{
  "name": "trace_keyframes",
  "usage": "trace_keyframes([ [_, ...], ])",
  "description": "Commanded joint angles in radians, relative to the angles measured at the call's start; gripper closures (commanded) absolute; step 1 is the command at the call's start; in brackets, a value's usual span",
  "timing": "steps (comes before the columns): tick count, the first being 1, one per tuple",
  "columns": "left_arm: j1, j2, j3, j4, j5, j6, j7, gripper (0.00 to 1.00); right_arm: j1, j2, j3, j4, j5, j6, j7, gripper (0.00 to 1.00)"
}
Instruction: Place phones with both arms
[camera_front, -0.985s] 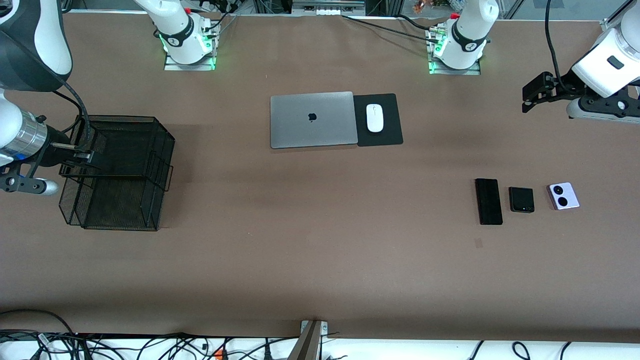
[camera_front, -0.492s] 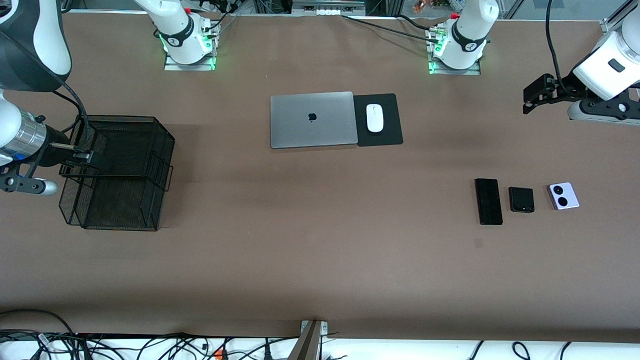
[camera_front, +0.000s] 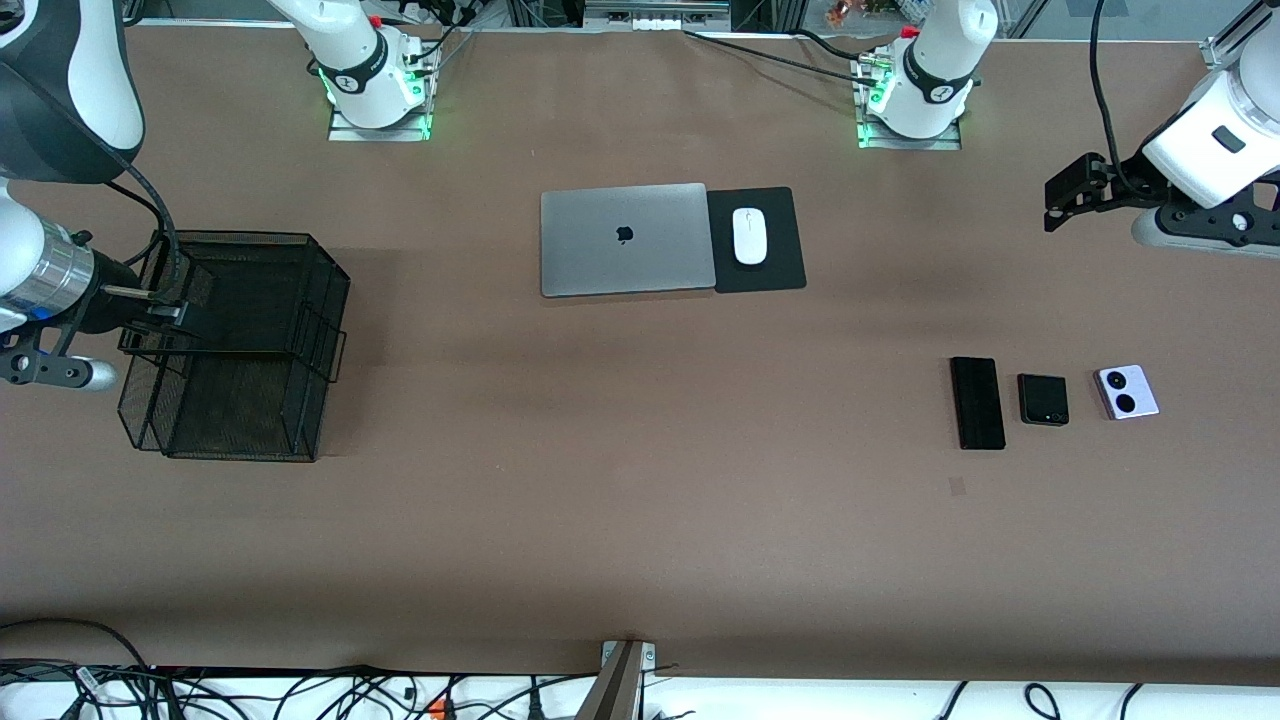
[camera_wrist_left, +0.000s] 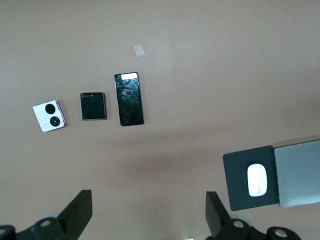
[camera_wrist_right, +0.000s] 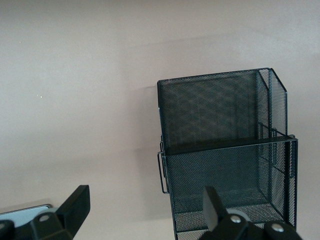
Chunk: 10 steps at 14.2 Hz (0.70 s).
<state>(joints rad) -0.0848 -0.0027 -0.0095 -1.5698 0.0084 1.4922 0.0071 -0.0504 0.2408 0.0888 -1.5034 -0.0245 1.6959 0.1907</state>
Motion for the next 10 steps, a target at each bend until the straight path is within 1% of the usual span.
trace_keyframes([
  [1,0.002,0.033,0.005,0.026,-0.004,0.008,0.001,0.0,-0.002,-0.005,0.0,0.006,0.014,-0.012,-0.007,0.0],
  [4,-0.001,0.085,0.0,0.036,0.091,0.014,0.01,0.0,0.0,-0.003,0.0,0.005,0.014,-0.012,0.004,0.0],
  [7,-0.004,0.159,-0.004,0.059,0.1,0.036,0.013,0.0,0.003,-0.003,0.005,0.005,0.012,-0.012,-0.002,0.0],
  [10,-0.019,0.19,-0.013,0.059,0.104,0.048,0.018,0.0,0.001,-0.003,0.005,0.003,0.012,-0.013,-0.007,0.0],
])
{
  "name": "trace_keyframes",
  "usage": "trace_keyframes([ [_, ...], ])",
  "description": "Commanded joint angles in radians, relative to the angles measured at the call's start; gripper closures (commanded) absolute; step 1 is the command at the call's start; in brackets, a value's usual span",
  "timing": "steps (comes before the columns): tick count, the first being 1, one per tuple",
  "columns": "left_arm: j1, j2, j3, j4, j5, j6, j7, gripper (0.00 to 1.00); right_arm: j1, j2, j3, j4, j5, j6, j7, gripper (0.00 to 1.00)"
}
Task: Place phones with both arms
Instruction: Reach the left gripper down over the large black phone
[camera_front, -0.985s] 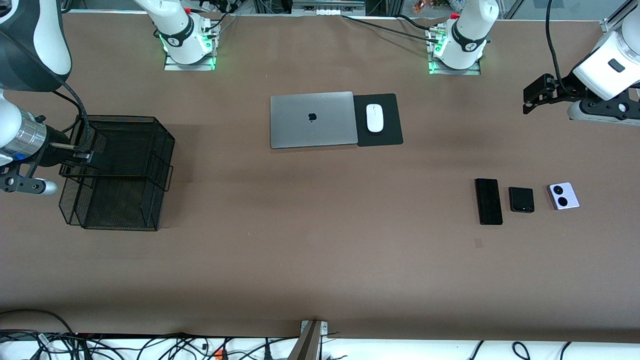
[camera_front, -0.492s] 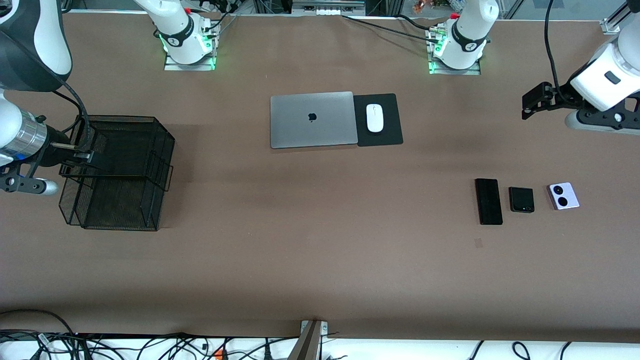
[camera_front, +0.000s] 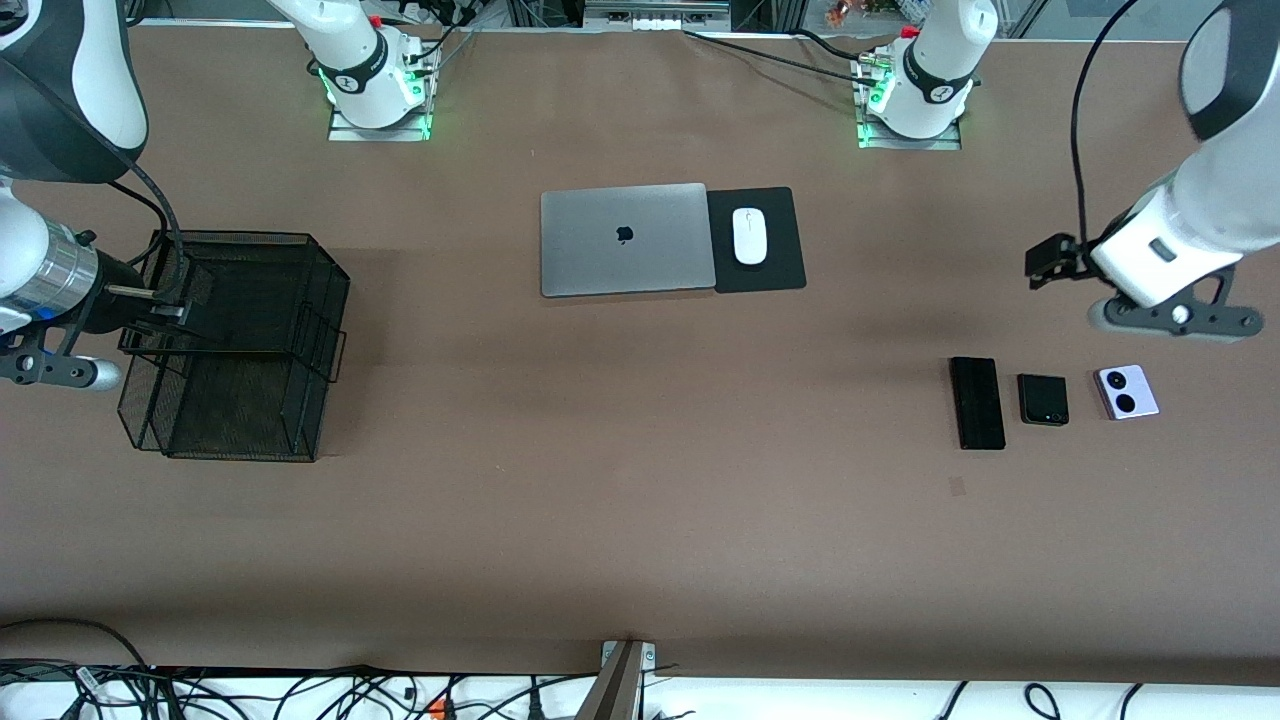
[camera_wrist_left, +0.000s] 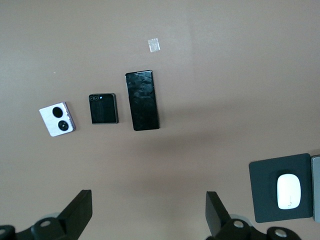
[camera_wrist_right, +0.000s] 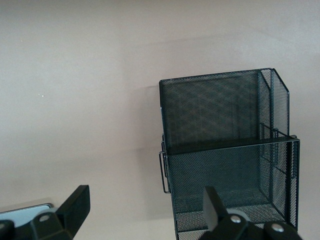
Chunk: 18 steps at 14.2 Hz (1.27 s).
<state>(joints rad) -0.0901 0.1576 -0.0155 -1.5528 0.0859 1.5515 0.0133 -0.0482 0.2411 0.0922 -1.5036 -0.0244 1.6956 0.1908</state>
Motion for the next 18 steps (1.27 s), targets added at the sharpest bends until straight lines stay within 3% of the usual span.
trace_keyframes([
  [1,-0.031,0.033,-0.015,0.043,0.026,-0.013,0.001,0.0,-0.001,-0.005,0.001,0.003,0.012,-0.013,-0.008,0.0],
  [10,-0.057,0.085,-0.032,0.028,0.101,-0.007,-0.024,0.0,-0.002,-0.006,0.0,-0.001,0.009,-0.036,-0.004,0.0],
  [18,0.022,0.18,-0.031,0.02,0.14,0.192,0.092,0.0,-0.001,-0.008,0.0,-0.006,0.008,-0.042,-0.002,0.0],
])
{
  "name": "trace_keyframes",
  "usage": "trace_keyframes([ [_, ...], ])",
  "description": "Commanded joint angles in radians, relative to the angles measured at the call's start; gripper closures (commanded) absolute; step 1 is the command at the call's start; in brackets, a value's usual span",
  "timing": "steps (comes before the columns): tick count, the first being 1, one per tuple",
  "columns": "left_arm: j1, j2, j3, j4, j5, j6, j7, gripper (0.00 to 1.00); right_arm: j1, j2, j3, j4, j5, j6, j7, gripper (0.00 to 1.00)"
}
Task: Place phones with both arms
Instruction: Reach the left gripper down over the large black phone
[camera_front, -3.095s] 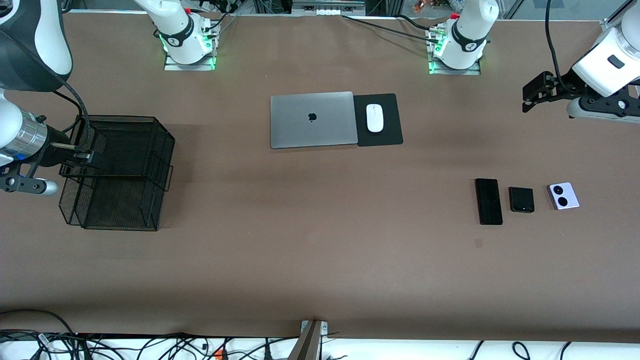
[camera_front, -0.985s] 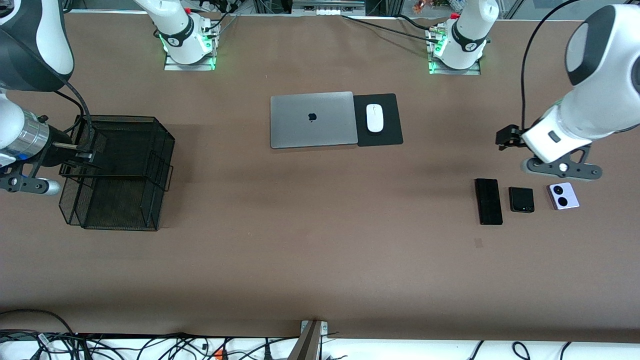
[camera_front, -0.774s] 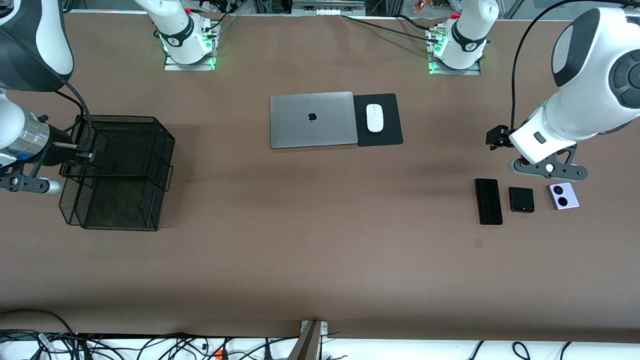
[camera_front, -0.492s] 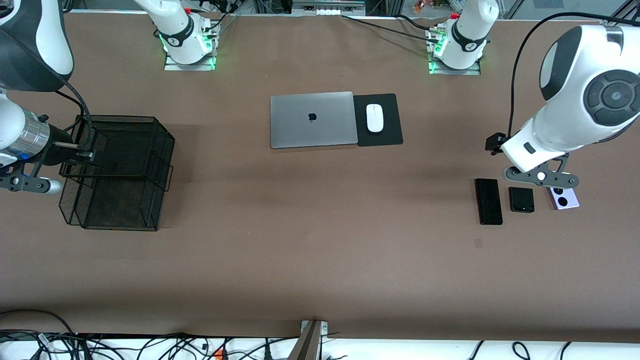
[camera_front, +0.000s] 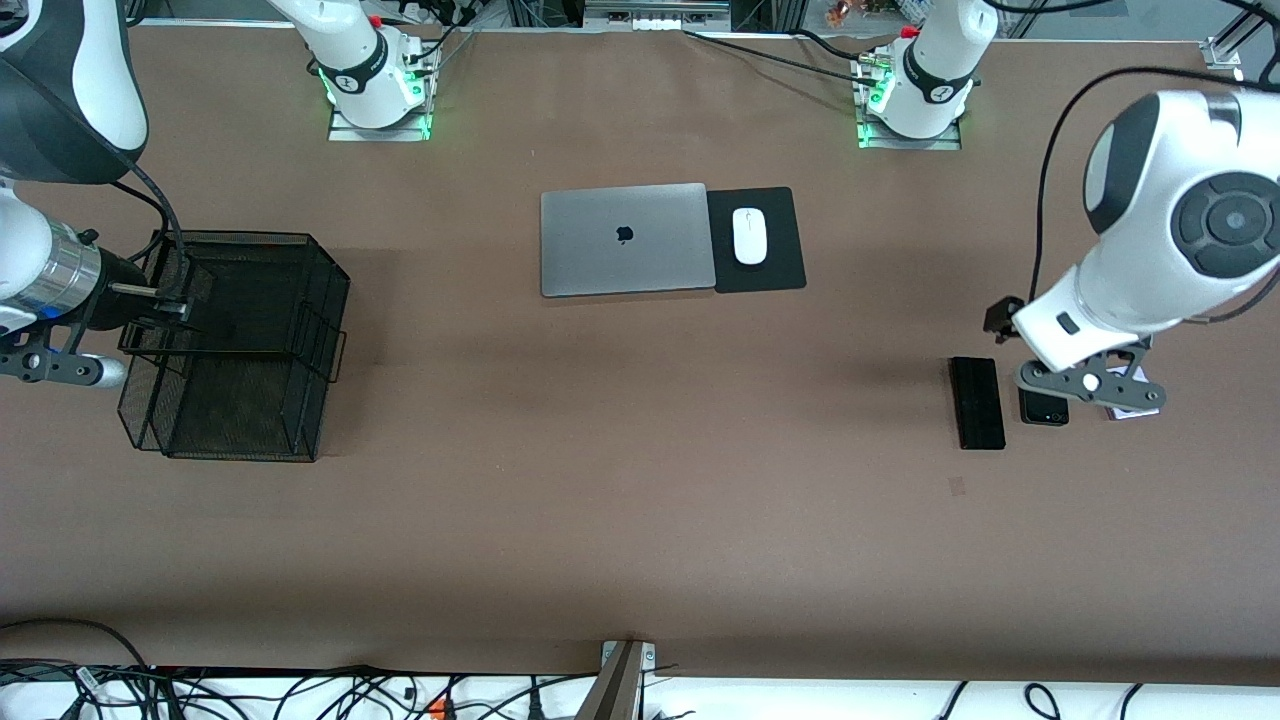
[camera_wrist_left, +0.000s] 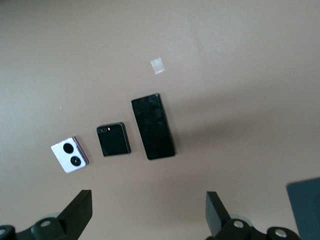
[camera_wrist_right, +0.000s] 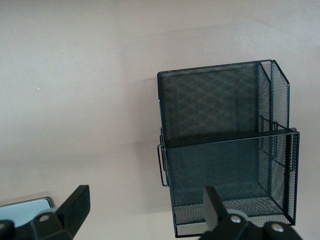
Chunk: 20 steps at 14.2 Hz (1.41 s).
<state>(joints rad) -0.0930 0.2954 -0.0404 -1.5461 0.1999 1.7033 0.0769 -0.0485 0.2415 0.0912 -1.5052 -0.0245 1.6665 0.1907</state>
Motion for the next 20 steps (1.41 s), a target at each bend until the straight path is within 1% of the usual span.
trace_keyframes([
  [1,0.033,0.048,-0.004,-0.011,0.026,0.083,0.04,0.0,-0.001,-0.008,0.001,-0.004,0.006,-0.011,-0.001,0.0],
  [4,0.085,0.051,-0.004,-0.121,0.026,0.269,0.089,0.0,0.001,-0.008,0.004,-0.003,0.006,-0.011,0.004,0.0],
  [5,0.104,0.065,-0.006,-0.133,0.026,0.298,0.095,0.0,0.001,-0.008,0.004,-0.003,0.006,-0.011,0.004,0.0],
  [7,0.107,0.099,-0.006,-0.143,0.026,0.328,0.101,0.0,0.001,-0.008,0.004,-0.004,0.006,-0.013,0.004,0.0],
  [8,0.11,0.103,-0.006,-0.166,0.019,0.363,0.101,0.0,0.001,-0.008,0.004,-0.003,0.006,-0.011,0.004,0.0],
  [10,0.124,0.106,-0.006,-0.254,-0.035,0.482,0.083,0.0,0.001,-0.008,0.004,-0.003,0.006,-0.011,0.001,0.0],
  [11,0.14,0.108,-0.006,-0.282,-0.1,0.525,0.081,0.0,0.001,-0.008,0.004,-0.003,0.006,-0.011,0.003,0.0],
  [12,0.156,0.11,-0.006,-0.298,-0.137,0.547,0.081,0.0,0.002,-0.008,0.004,-0.003,0.006,-0.011,0.004,0.0],
  [14,0.164,0.113,-0.004,-0.318,-0.14,0.564,0.077,0.0,0.002,-0.008,0.004,-0.003,0.006,-0.011,0.004,0.0],
  [15,0.185,0.114,-0.006,-0.322,-0.14,0.575,0.06,0.0,0.002,-0.008,0.004,-0.003,0.006,-0.011,0.003,0.0],
  [18,0.194,0.126,-0.004,-0.374,-0.14,0.653,0.003,0.0,0.002,-0.008,0.004,-0.003,0.006,-0.011,0.001,0.0],
  [20,0.194,0.143,-0.006,-0.414,-0.14,0.728,-0.081,0.0,0.002,-0.008,0.004,-0.003,0.006,-0.011,0.001,0.0],
])
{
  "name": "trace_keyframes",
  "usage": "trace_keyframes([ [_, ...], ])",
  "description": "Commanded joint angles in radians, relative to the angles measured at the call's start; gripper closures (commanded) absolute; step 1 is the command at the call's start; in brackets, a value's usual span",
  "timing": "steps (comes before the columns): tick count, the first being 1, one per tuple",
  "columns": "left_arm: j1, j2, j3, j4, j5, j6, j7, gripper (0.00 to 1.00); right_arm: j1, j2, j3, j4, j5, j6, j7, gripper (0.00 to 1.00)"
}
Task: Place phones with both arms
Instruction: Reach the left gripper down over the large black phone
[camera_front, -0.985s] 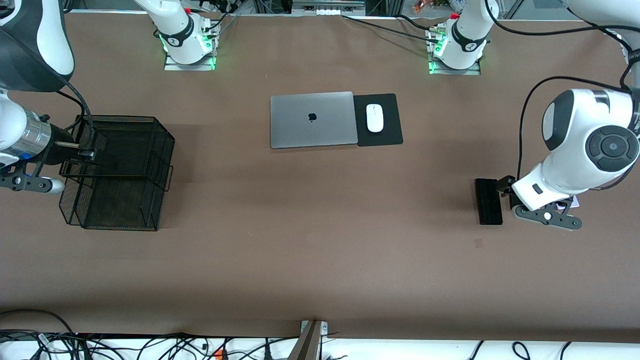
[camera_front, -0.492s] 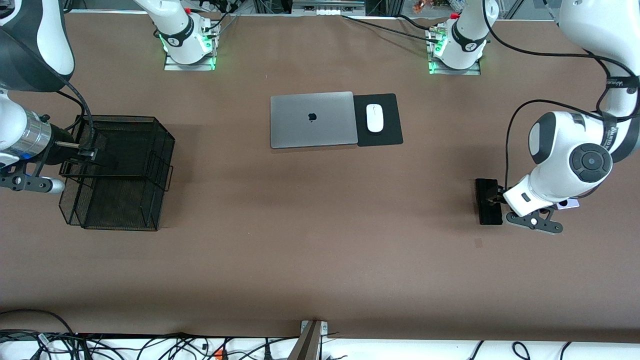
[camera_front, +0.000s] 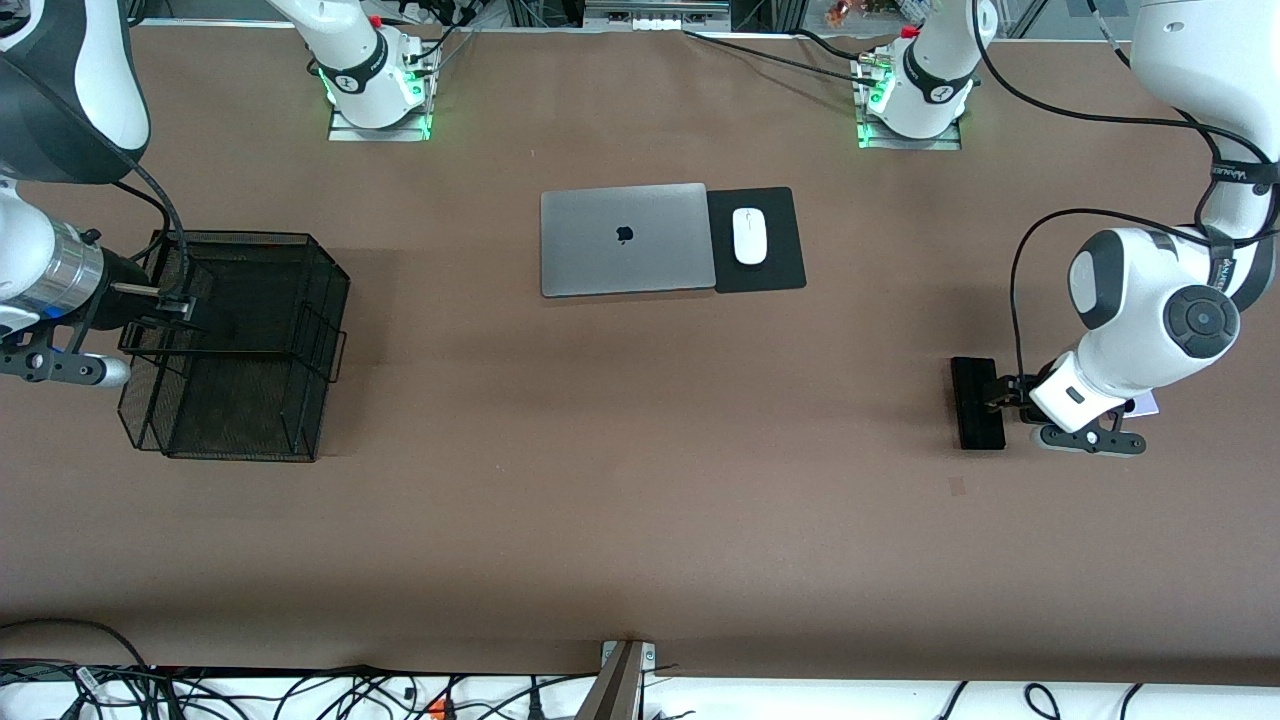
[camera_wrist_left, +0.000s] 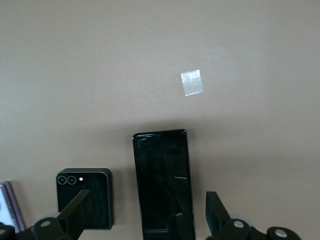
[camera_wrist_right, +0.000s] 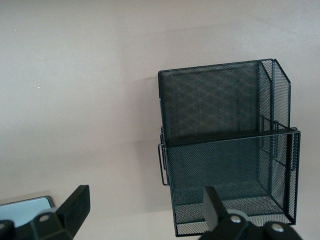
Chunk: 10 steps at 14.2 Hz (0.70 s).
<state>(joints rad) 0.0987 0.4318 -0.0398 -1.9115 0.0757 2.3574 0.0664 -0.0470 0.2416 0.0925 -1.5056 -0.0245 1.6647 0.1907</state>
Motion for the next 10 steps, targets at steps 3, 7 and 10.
trace_keyframes([
  [3,-0.002,0.053,-0.006,-0.07,-0.016,0.14,-0.158,0.0,0.003,-0.008,0.004,-0.002,0.006,-0.008,0.004,0.0],
  [7,-0.005,0.074,-0.006,-0.096,-0.016,0.18,-0.191,0.0,0.013,-0.008,0.003,0.001,0.006,-0.008,0.003,0.0],
  [10,-0.007,0.074,-0.006,-0.127,-0.016,0.212,-0.191,0.0,0.013,-0.007,0.001,0.002,0.006,-0.005,-0.004,0.0],
])
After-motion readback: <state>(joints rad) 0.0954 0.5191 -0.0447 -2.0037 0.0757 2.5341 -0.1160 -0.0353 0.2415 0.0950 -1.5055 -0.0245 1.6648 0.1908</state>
